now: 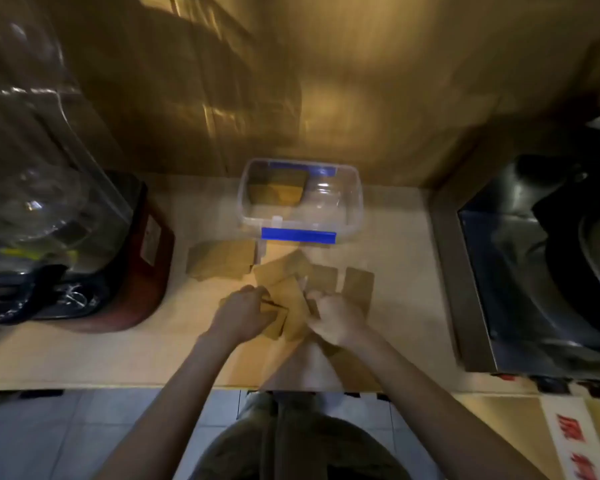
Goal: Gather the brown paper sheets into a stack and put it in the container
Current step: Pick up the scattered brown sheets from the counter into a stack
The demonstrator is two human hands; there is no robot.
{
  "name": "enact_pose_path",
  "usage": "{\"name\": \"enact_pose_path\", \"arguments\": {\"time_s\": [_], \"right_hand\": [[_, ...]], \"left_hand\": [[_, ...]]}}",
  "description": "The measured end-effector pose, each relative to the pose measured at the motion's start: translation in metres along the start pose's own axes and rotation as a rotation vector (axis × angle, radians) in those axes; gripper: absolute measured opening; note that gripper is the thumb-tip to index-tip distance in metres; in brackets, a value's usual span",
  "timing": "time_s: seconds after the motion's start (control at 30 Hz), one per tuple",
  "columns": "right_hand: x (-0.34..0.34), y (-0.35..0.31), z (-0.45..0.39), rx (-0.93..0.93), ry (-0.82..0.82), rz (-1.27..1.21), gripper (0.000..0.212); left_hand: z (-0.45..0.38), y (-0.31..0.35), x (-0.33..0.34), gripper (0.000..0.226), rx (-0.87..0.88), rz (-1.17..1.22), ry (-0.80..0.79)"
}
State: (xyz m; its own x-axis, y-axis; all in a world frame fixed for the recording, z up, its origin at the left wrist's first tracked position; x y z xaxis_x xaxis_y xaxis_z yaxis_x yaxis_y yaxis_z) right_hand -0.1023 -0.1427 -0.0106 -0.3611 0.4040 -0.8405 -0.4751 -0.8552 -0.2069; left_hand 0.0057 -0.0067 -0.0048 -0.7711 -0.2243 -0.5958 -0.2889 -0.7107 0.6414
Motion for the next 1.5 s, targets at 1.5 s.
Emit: {"name": "enact_pose_path", "arguments": {"time_s": [1.5], "right_hand": [[0.021,-0.061,0.043,-0.123,0.269,-0.644,0.05]], "left_hand": [[0.035,-0.014,0.026,0.071,-0.13,2.013,-0.066]]}}
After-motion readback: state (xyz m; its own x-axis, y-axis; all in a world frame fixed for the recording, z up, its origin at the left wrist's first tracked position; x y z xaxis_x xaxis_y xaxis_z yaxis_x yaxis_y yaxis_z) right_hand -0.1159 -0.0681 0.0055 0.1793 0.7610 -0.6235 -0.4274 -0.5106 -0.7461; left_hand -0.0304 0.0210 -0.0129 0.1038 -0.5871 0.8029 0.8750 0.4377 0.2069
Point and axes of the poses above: each hand's wrist, its own z-axis away from the middle knuckle, its own x-axis out of the palm, y = z × x, the point moved 1 cm from there along -z, towards the middle knuckle, and after that the axes turned 15 degrees about z, right-handed, at the moved point
